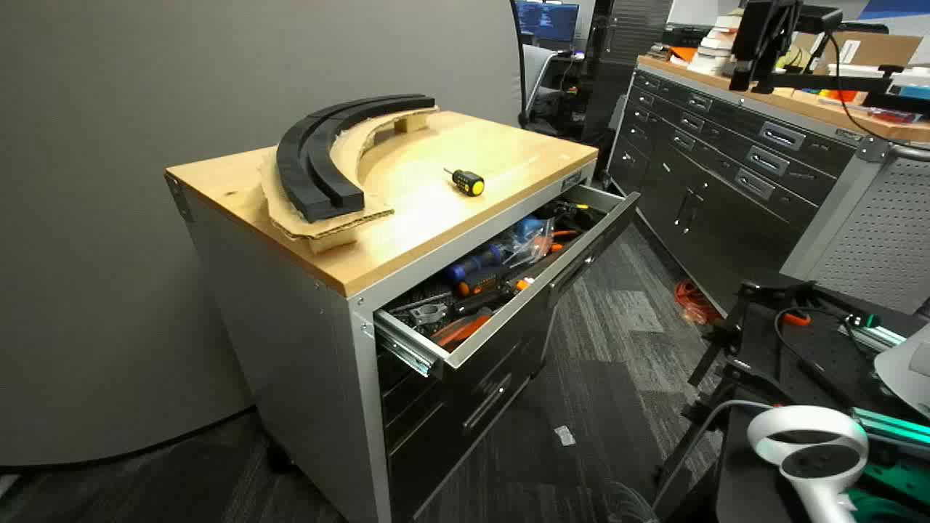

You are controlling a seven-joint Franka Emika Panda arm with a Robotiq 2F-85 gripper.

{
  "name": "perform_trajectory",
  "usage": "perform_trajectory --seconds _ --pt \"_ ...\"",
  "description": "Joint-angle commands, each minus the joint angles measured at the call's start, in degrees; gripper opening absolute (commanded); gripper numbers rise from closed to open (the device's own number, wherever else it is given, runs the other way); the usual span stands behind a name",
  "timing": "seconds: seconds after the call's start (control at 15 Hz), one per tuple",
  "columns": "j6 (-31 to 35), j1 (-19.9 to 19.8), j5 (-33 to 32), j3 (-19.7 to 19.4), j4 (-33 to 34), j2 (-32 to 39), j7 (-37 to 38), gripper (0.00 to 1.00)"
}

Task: Put the screwdriver in the topmost drawer then close it

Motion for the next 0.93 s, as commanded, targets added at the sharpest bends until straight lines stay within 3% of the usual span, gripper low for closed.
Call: perform_trajectory --seconds 0.0,0.2,0.4,0.6,0.87 --pt "-0.12 0.27 -0.12 -0.24 0.26 0.0 0.1 1.0" --pt "-0.12 0.27 -0.12 -0.24 0.73 -0.14 0.1 1.0" --pt "2.21 2.87 3.37 2.57 4.17 8.68 4.89 1.0" --pt "8.08 7.11 6.97 6.67 5.99 15.33 8.25 1.0" --pt "19.25 11.74 5.35 12.73 11.96 26.78 13.96 1.0"
